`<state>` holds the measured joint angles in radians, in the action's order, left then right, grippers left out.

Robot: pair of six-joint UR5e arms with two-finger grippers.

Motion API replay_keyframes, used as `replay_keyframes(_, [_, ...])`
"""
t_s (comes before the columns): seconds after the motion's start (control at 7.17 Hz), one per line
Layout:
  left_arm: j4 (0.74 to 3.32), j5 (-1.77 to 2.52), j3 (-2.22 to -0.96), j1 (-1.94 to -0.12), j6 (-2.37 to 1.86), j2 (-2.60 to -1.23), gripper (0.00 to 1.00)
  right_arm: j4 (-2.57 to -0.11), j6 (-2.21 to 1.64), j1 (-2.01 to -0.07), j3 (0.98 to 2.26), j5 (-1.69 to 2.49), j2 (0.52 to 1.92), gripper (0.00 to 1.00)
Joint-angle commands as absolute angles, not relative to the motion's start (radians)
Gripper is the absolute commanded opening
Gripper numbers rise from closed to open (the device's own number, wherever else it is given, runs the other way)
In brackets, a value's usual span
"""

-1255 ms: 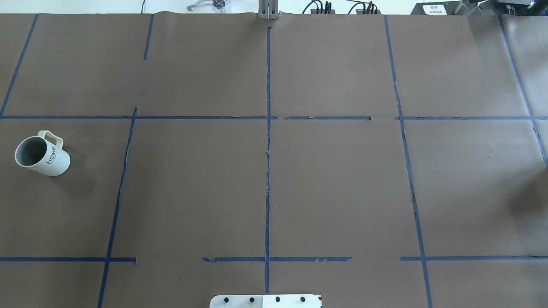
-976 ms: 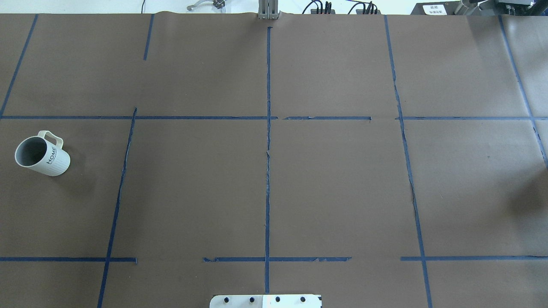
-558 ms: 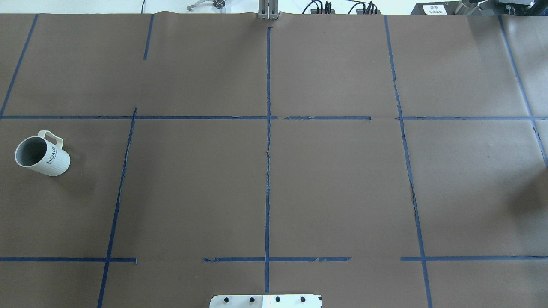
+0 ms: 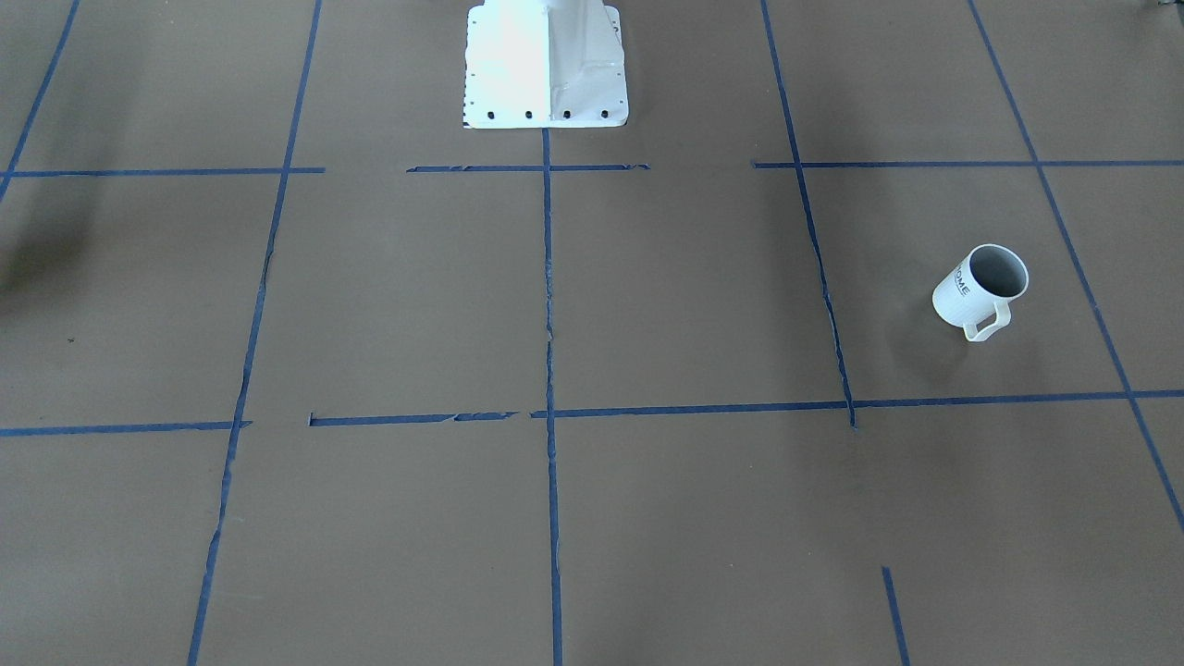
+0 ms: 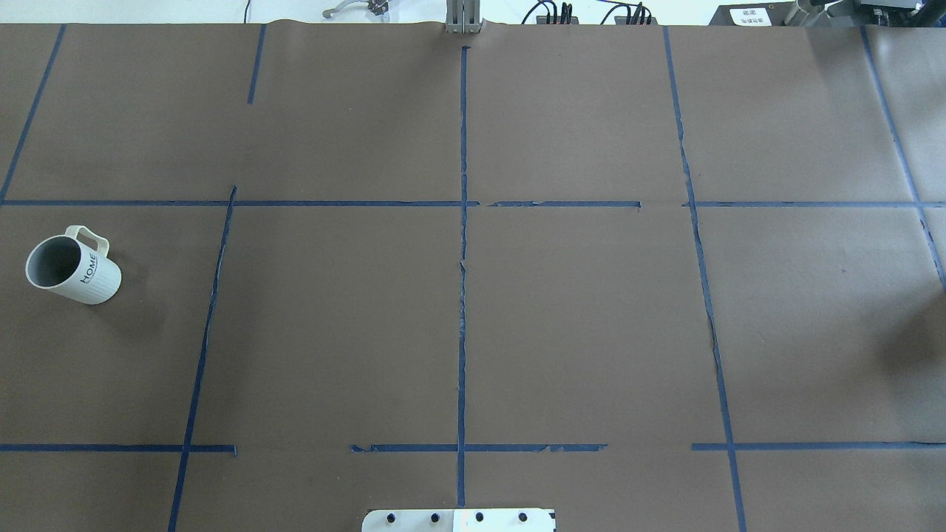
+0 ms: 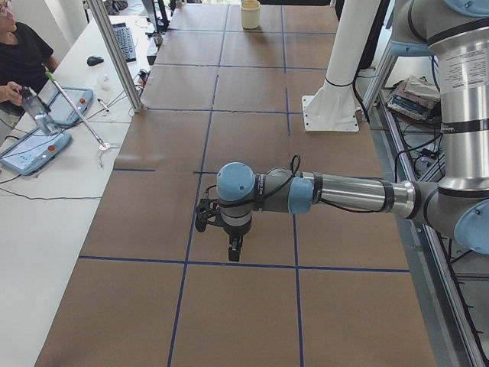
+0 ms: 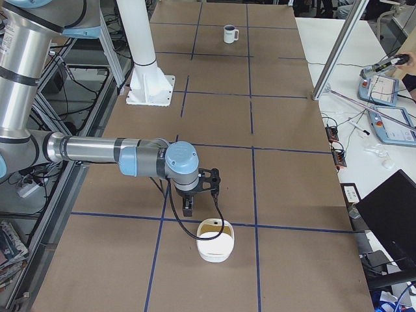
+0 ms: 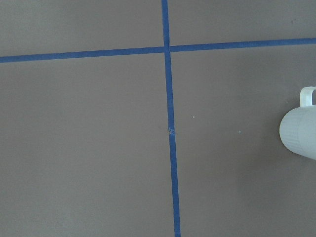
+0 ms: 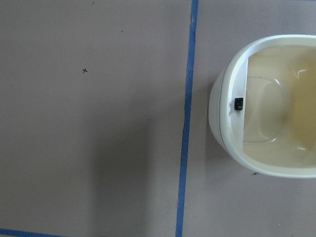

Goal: Left arm hands cup to right arm to dump lemon

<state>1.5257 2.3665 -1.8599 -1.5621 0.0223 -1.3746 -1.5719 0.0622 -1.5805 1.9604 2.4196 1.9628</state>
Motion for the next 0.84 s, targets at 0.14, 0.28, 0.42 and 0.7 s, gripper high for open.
replay_keyframes(0.14, [1.607, 2.45, -1.864, -1.432, -0.138, -1.388, 1.0, -1.548, 0.057, -1.575, 1.959, 2.447, 1.963, 1.0])
replay_keyframes(0.28, [1.746, 2.421, -1.847, -1.38, -0.27, -1.388, 1.0, -1.543, 0.055, -1.572, 1.959, 2.473, 1.963, 1.0])
replay_keyframes(0.42, [1.869, 2.345, -1.812, -1.3, -0.373, -1.39, 1.0, -1.511, 0.055, -1.572, 1.959, 2.473, 1.963, 1.0])
replay_keyframes(0.7, [2.0, 2.313, -1.74, -1.215, -0.525, -1.405, 1.0, -1.509, 0.055, -1.566, 1.959, 2.476, 1.963, 1.0])
